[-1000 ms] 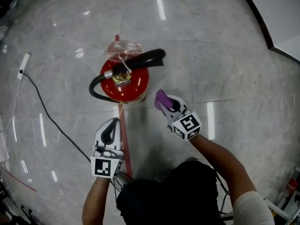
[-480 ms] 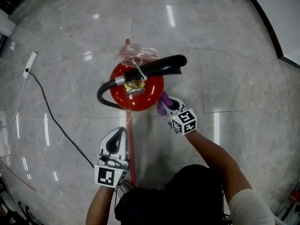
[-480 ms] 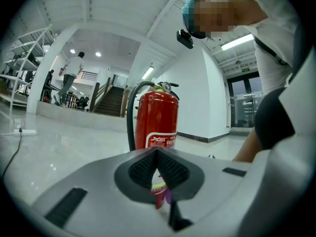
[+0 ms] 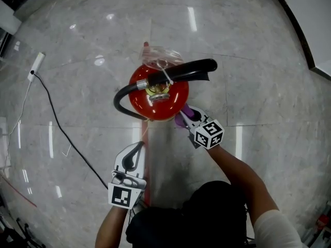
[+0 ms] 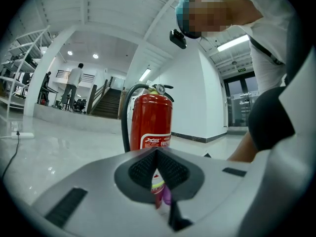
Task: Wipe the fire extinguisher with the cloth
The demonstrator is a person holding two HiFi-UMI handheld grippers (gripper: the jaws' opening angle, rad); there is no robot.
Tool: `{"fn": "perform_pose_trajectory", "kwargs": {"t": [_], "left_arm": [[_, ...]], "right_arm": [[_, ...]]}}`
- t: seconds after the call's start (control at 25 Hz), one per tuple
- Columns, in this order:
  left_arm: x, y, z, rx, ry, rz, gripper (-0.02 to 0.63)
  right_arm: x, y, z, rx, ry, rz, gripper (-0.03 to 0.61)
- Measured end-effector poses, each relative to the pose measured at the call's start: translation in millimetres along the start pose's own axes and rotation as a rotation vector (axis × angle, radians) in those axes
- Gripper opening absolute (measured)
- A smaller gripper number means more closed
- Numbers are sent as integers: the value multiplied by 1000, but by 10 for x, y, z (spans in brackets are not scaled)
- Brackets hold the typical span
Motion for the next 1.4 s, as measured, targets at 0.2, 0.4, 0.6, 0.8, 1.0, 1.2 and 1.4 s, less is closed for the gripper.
{"fn": "perform_pose_trajectory", "kwargs": {"t": [0.2, 0.4, 0.6, 0.8, 1.0, 1.2, 1.4], "left_arm": [[-23, -17, 42, 2, 2, 7, 3], [-52, 27, -25, 0, -19, 1, 3], [-67, 113, -111, -8, -56, -22, 3], [-85, 175, -263, -14, -85, -49, 3], [-46, 199, -330, 2, -87, -54, 3], [11, 211, -295, 16, -89, -66, 4], [5, 170, -378, 9, -110, -37, 4]], "right_arm": [[134, 104, -244, -29, -48, -34, 57], [278, 235, -575, -47, -113, -67, 57], [401, 352, -946, -24, -157, -97, 57], [528, 461, -1224, -4, -168, -122, 57], [651, 580, -1464, 16, -178, -140, 57], [753, 696, -1694, 33, -206, -133, 57], [847, 793, -1813, 58, -204, -129, 57]]}}
Point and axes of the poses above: the fingertips, and each gripper's own axes: x backward along the fingers, y to its left, z out of its underside, the point moved 5 cm from there along x, backward along the fingers, and after that the axes turned 8 degrees about z, right-handed, at the moved point
